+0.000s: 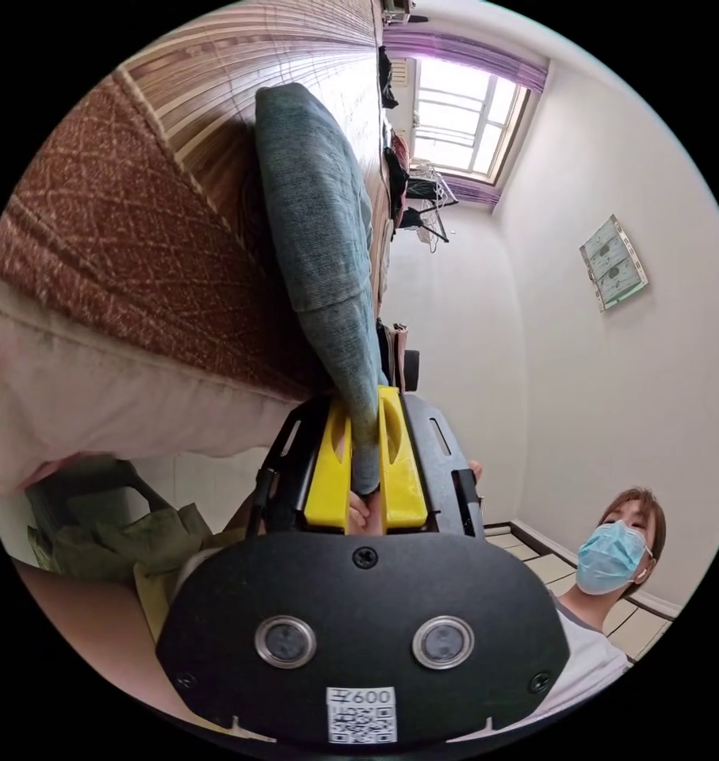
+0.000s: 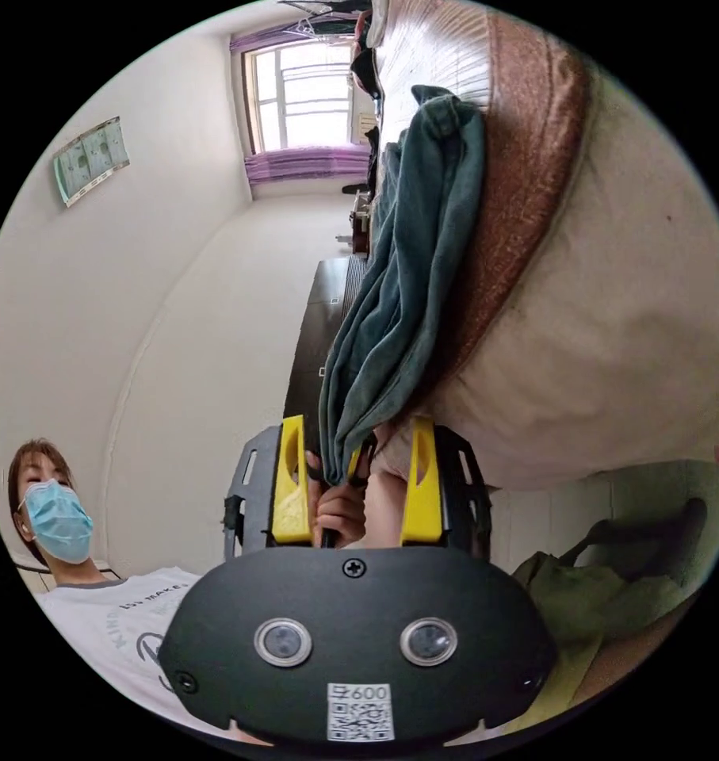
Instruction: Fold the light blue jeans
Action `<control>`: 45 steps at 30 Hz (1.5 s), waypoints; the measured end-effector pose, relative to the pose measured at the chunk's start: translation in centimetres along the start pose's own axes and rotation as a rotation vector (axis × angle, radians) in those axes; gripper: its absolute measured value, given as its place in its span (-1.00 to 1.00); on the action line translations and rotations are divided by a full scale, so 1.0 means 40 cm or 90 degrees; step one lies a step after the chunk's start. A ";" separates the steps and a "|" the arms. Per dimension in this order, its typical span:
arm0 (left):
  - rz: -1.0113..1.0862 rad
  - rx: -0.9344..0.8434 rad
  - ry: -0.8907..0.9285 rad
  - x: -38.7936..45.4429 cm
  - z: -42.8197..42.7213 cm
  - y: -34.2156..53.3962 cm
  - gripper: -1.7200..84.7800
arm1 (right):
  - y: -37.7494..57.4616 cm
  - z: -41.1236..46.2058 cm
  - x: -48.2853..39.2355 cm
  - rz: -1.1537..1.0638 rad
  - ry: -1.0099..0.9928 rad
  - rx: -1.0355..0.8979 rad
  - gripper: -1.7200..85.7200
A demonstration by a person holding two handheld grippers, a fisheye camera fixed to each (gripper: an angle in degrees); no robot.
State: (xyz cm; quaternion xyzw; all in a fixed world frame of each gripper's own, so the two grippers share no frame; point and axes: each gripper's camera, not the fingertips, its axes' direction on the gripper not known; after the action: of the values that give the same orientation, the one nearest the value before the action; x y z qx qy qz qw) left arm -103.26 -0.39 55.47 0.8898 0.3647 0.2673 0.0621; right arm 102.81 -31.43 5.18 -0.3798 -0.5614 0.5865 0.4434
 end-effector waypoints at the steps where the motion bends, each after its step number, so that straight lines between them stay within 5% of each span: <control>1: -0.001 -0.002 0.001 0.032 0.004 0.011 -0.83 | -0.017 0.012 -0.002 0.004 -0.008 -0.009 -0.57; 7: 0.014 -0.017 0.026 0.188 0.014 0.082 -0.83 | -0.071 -0.007 -0.031 0.037 -0.114 -0.015 -0.59; 11: 0.010 -0.030 0.060 0.261 0.035 0.140 -0.84 | -0.107 -0.030 -0.042 0.032 0.013 -0.029 -0.61; 19: 0.034 -0.116 0.053 0.367 0.043 0.212 -0.84 | -0.216 -0.199 0.063 0.058 -0.037 0.058 -0.60; 30: 0.002 -0.278 -0.011 0.440 0.191 0.231 -0.83 | -0.353 -0.056 0.007 -0.049 0.129 -0.238 -0.66; 36: 0.020 -0.359 -0.093 0.504 0.313 0.197 -0.84 | -0.455 0.057 0.166 0.056 0.094 -0.382 -0.68; 45: -0.019 -0.417 -0.205 0.482 0.486 0.186 -0.85 | -0.468 0.038 0.186 -0.003 0.148 -0.388 -0.66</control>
State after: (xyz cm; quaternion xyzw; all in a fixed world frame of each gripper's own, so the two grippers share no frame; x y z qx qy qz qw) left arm -77.18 9.00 49.53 0.8478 0.2584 0.2256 0.4045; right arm 100.77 -25.31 24.33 -0.5582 -0.6574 0.3436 0.3717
